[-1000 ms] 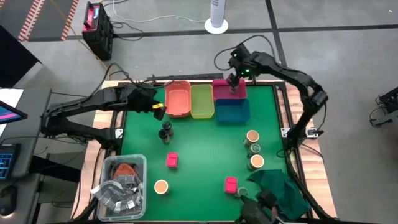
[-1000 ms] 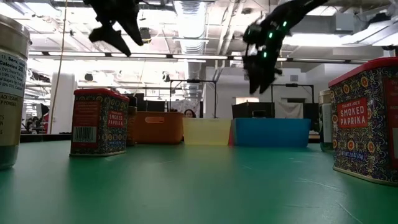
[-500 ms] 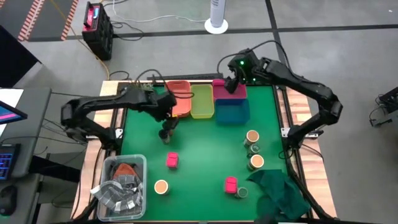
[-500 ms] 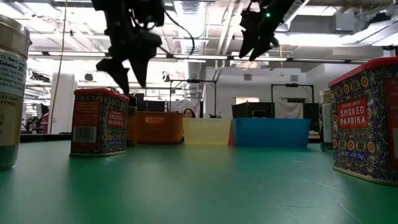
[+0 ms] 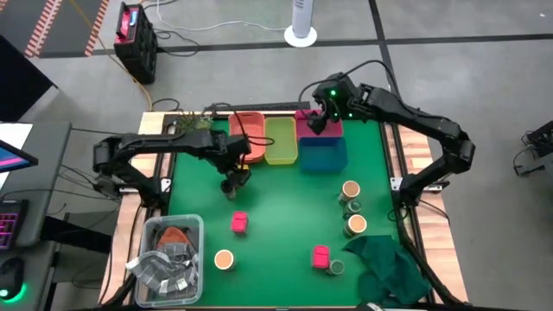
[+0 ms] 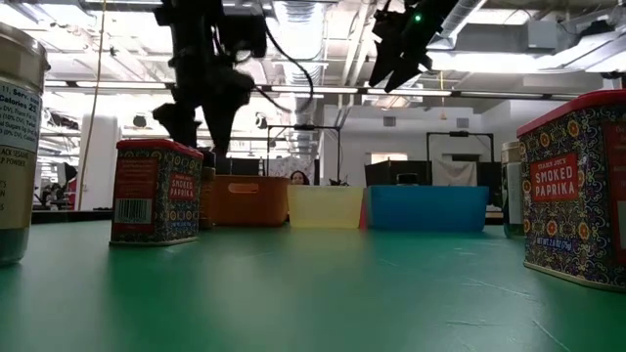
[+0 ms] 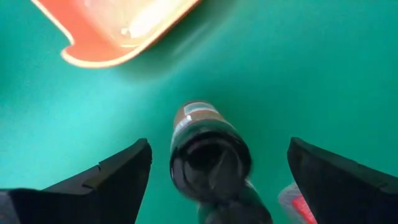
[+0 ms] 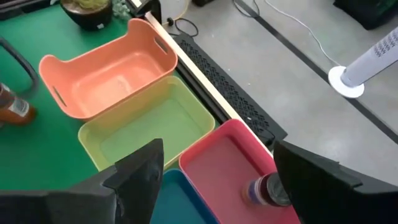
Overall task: Sort spices by type
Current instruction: Put the top black seasoning bottle into the pink bin
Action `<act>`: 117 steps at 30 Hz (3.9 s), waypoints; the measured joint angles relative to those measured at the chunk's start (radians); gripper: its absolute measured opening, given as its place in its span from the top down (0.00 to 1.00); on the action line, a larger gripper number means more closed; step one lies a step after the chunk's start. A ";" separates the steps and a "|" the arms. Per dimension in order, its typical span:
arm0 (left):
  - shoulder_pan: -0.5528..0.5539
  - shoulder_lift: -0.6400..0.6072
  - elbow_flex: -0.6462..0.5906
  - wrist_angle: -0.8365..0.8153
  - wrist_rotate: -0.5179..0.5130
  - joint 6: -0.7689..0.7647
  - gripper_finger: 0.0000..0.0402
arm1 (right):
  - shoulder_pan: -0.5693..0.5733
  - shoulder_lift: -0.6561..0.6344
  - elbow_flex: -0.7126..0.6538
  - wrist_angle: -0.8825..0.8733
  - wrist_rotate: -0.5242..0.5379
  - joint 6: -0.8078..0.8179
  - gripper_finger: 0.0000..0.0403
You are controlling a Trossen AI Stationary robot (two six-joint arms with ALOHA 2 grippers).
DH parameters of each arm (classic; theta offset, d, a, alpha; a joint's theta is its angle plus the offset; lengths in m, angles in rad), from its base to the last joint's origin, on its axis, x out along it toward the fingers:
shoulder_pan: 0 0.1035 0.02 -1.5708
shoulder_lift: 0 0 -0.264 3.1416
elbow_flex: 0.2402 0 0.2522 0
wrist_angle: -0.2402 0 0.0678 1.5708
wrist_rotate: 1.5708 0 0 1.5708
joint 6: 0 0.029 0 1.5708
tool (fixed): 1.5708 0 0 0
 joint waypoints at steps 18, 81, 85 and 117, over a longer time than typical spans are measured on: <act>0.000 0.110 0.000 -0.002 0.038 0.123 0.46 | -0.006 0.000 0.000 0.006 0.000 -0.059 0.19; 0.251 0.786 1.123 0.116 0.165 0.573 0.50 | 0.168 -0.329 -0.384 -0.211 0.038 0.610 0.19; 0.245 0.795 1.122 0.100 0.152 0.592 0.50 | 0.226 -0.322 -0.415 -0.171 0.111 0.649 0.19; 0.216 0.518 1.122 -0.149 0.288 0.504 0.50 | 0.266 -0.156 -0.518 0.711 0.175 -0.164 0.16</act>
